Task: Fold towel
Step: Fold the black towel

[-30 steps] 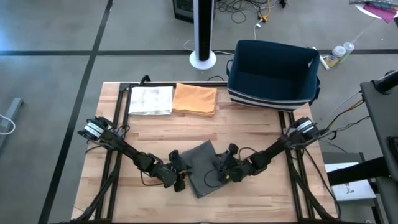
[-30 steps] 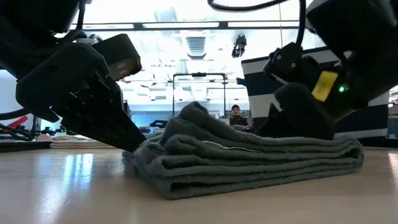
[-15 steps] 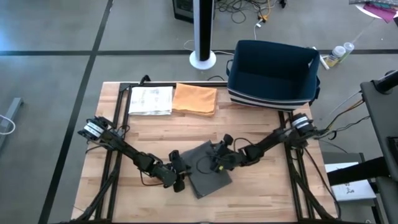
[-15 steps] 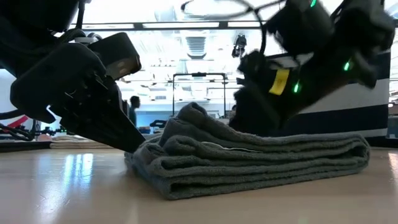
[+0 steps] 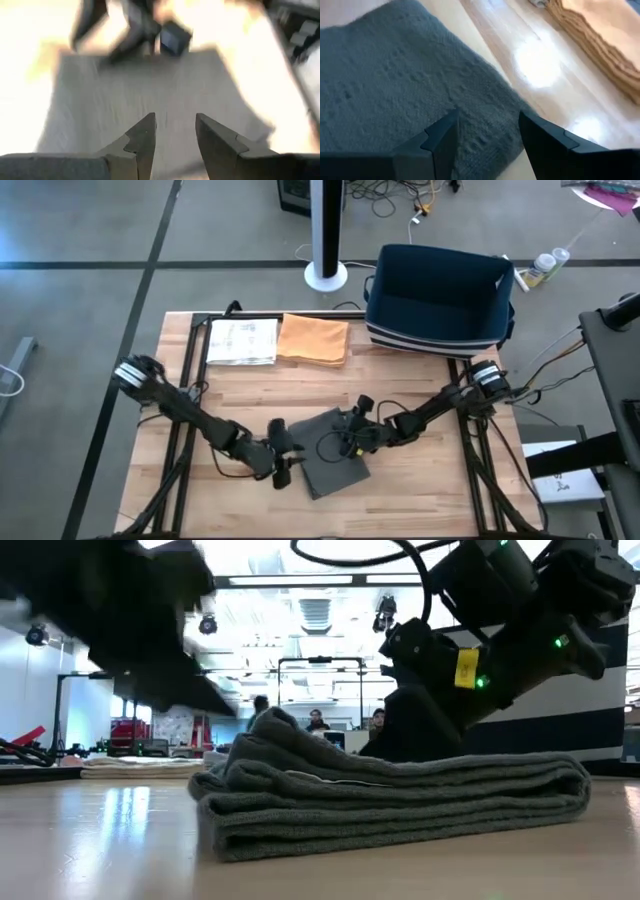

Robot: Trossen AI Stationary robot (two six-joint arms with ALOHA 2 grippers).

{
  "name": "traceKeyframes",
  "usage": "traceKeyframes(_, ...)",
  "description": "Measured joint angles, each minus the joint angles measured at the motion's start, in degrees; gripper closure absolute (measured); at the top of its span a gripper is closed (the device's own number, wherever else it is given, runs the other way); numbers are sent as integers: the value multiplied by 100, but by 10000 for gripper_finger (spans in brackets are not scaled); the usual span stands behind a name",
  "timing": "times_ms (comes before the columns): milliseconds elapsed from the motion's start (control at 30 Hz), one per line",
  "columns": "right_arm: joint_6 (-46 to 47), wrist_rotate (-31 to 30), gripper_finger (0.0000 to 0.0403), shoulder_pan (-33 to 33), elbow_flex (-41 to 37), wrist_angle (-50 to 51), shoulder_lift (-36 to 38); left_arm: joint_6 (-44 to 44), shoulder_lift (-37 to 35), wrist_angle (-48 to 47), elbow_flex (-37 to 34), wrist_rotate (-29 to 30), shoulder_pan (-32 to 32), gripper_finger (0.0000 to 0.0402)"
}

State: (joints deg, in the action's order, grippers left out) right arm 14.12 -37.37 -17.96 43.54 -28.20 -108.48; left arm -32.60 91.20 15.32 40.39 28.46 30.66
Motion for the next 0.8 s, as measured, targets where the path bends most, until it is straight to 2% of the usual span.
traceKeyframes(67, -90, -3, 204, 0, 4, 13, 23, 155, -196, -10, -43, 246, -64, 268)
traceKeyframes(200, -131, -6, 204, -48, 1, -123, 187, 219, -210, 3, -166, 314, -379, 268)
traceKeyframes(333, -127, 46, 204, -94, 27, -872, 215, 216, 336, 224, -378, 208, -813, 275)
traceKeyframes(400, -92, 266, 204, -65, 50, -1312, 115, 210, 682, 424, -449, 55, -989, 280)
traceKeyframes(600, 299, 344, 204, 225, 390, -2032, -671, -6, 1348, 625, -477, -47, -1170, 293)
traceKeyframes(800, 735, 407, 204, 460, 935, -2053, -1664, 47, 1098, 255, -491, -230, -1163, 293)
